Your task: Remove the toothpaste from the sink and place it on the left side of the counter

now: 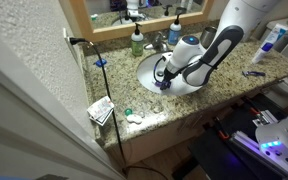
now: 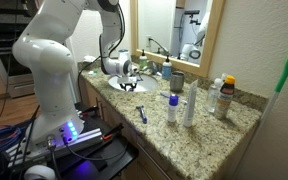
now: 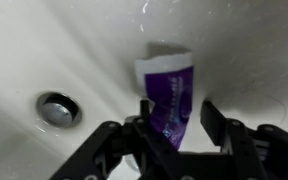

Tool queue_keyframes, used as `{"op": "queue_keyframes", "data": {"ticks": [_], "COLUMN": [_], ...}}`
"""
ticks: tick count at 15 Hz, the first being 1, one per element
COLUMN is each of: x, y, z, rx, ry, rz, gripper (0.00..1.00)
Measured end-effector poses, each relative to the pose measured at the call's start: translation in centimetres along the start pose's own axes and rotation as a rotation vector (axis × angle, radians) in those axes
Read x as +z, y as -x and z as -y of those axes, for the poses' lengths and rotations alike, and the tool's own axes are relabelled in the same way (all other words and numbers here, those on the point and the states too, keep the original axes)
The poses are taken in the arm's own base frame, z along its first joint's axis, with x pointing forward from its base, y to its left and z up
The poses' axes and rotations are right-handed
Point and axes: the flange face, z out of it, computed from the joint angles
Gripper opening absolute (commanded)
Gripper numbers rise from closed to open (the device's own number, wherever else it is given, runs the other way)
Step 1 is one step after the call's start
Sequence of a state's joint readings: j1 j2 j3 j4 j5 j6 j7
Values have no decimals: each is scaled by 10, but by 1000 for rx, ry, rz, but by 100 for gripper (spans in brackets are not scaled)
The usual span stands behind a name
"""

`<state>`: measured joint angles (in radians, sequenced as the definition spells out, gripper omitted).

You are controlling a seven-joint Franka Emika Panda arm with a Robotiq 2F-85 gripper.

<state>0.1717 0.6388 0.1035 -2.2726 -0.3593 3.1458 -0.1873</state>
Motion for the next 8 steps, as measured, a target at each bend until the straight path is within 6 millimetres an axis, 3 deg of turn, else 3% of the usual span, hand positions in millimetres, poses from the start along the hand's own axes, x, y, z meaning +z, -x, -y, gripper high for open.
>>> {"op": "queue_keyframes", "data": {"ticks": [4,8], "x": [1,1], "y": [-10,-14], "z": [-1,-4], "rx": [16,37], "ry": [-11,-18], "rz": [54,89], "gripper": [2,0]}}
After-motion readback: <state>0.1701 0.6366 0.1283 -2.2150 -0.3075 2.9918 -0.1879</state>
